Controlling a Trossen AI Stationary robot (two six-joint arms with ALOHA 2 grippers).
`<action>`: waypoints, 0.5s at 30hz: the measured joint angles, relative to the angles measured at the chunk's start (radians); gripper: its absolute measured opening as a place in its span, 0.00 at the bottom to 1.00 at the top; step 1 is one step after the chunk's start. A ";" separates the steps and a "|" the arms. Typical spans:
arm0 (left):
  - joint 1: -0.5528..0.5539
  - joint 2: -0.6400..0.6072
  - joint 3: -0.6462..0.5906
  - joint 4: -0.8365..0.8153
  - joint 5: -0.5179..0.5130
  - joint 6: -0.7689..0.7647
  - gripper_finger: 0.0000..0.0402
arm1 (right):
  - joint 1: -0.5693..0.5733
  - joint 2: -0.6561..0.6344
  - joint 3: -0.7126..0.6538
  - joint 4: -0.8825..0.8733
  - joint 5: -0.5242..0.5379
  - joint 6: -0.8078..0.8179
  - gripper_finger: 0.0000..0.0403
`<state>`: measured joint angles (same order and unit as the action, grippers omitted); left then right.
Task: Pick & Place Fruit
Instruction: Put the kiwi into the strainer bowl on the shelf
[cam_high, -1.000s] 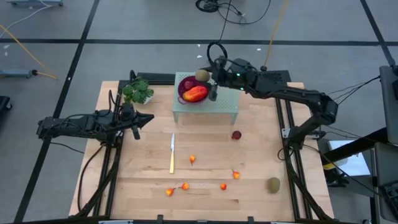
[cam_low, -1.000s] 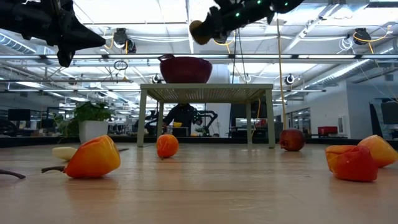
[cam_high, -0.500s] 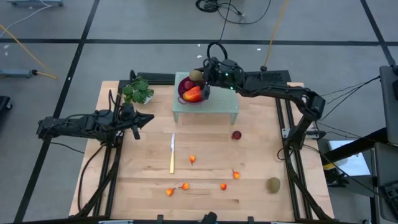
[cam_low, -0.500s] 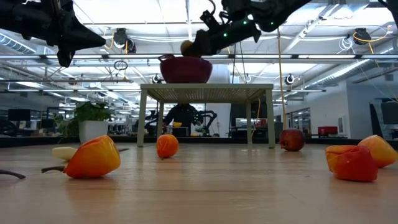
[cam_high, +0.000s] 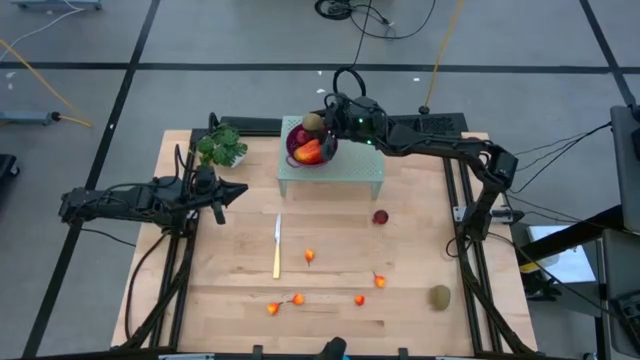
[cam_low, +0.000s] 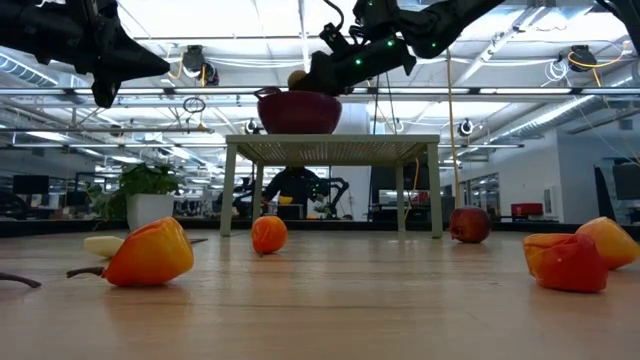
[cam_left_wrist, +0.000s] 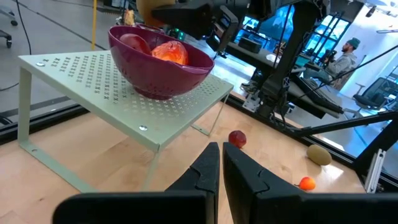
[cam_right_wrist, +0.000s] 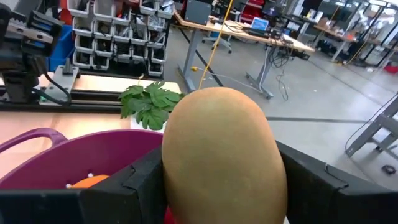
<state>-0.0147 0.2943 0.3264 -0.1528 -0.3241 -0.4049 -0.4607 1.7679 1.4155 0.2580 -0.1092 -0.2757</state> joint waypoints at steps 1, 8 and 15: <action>0.000 0.000 0.000 0.000 0.000 0.000 0.05 | -0.001 0.000 0.000 -0.004 -0.002 0.008 0.58; 0.000 0.000 0.000 0.000 0.000 0.000 0.05 | -0.001 0.000 -0.001 -0.023 -0.027 0.013 0.58; 0.000 0.000 0.000 0.000 0.000 0.000 0.05 | -0.009 0.000 -0.001 -0.023 -0.027 0.036 0.58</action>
<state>-0.0147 0.2943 0.3264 -0.1528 -0.3241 -0.4049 -0.4697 1.7679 1.4147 0.2352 -0.1364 -0.2396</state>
